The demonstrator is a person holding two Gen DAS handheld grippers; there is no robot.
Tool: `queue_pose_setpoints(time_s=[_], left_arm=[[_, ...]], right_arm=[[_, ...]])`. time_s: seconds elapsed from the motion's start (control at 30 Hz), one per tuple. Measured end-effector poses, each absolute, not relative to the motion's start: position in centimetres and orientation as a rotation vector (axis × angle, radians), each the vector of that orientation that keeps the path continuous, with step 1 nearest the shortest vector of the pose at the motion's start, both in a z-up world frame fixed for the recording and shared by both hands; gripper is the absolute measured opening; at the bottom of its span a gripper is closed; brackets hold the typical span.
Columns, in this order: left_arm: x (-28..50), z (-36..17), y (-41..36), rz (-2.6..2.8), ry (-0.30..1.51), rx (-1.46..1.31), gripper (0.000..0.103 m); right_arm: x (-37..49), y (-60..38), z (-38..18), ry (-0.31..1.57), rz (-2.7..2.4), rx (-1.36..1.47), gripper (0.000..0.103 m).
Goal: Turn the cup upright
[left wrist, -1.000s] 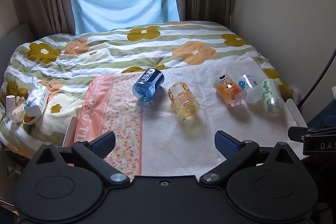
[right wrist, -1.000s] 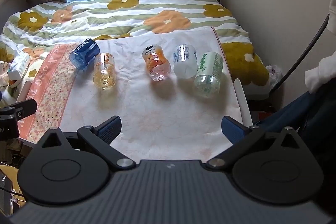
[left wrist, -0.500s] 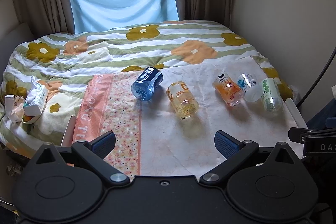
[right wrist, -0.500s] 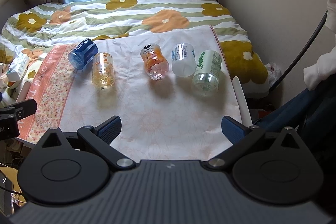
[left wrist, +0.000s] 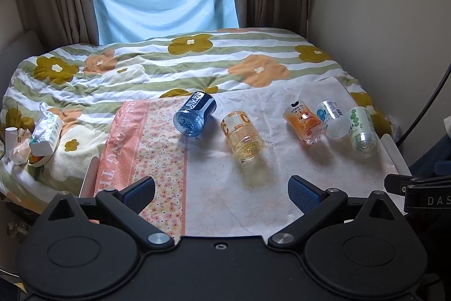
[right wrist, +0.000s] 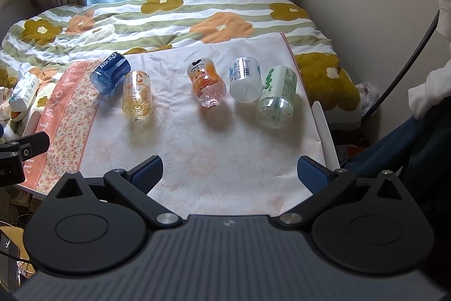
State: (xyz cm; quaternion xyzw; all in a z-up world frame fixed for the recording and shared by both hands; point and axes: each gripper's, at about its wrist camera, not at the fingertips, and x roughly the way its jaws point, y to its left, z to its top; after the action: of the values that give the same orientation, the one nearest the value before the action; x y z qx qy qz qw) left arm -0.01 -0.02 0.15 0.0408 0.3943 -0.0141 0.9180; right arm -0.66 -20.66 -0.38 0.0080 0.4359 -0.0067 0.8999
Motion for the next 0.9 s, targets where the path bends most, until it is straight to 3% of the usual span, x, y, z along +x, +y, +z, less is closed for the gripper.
queue_pose_setpoints(time_s=[0.9], left_arm=[[0.42, 0.14, 0.15, -0.032, 0.819, 0.060, 0.102]], right_arm=[[-0.58, -20.68, -0.35, 0.901, -0.014, 0.017, 0.103]])
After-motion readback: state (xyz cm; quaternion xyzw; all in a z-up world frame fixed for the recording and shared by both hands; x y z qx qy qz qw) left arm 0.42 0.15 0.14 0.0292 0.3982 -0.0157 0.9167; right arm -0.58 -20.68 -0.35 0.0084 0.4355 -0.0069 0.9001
